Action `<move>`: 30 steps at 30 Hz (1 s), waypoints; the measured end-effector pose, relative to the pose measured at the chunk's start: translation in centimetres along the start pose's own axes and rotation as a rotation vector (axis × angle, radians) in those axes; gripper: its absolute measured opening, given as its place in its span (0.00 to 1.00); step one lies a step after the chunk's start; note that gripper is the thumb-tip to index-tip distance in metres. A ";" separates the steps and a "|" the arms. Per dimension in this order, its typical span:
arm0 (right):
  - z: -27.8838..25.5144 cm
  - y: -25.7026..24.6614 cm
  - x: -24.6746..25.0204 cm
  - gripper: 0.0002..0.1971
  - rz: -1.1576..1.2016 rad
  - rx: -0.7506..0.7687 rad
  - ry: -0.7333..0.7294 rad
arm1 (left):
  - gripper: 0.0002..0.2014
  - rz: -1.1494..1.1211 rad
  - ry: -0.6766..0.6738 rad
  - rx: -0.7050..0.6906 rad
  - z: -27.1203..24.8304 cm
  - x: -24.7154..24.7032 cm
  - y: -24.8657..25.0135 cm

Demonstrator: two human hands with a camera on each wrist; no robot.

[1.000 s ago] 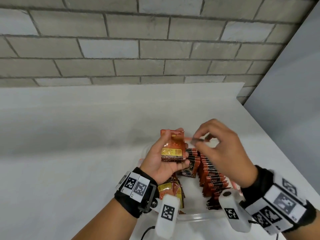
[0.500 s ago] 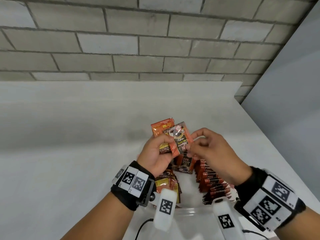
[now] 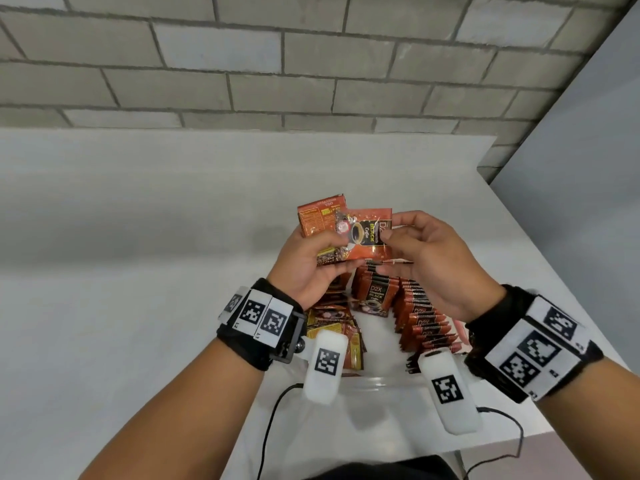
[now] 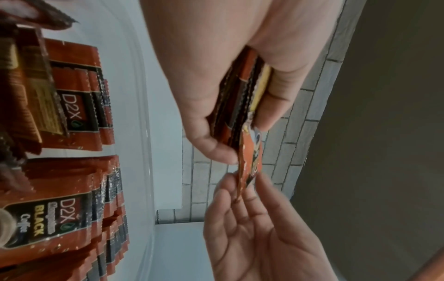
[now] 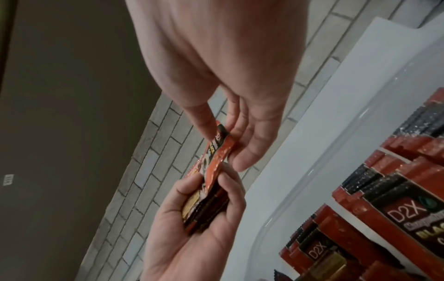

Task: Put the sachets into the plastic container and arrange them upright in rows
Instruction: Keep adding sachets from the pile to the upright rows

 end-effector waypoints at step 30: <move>2.4 6.5 -1.3 0.06 -1.574 0.031 -0.811 | 0.05 -0.023 0.216 0.039 -1.4 5.0 1.3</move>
Point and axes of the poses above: each hand's wrist, its own z-axis towards the middle knuckle, its own x-axis out of the back of the hand, y = z × x, the point moved 6 cm from there along z, towards the middle knuckle, and after that the axes turned 11 degrees about x, right-handed, at the moved point
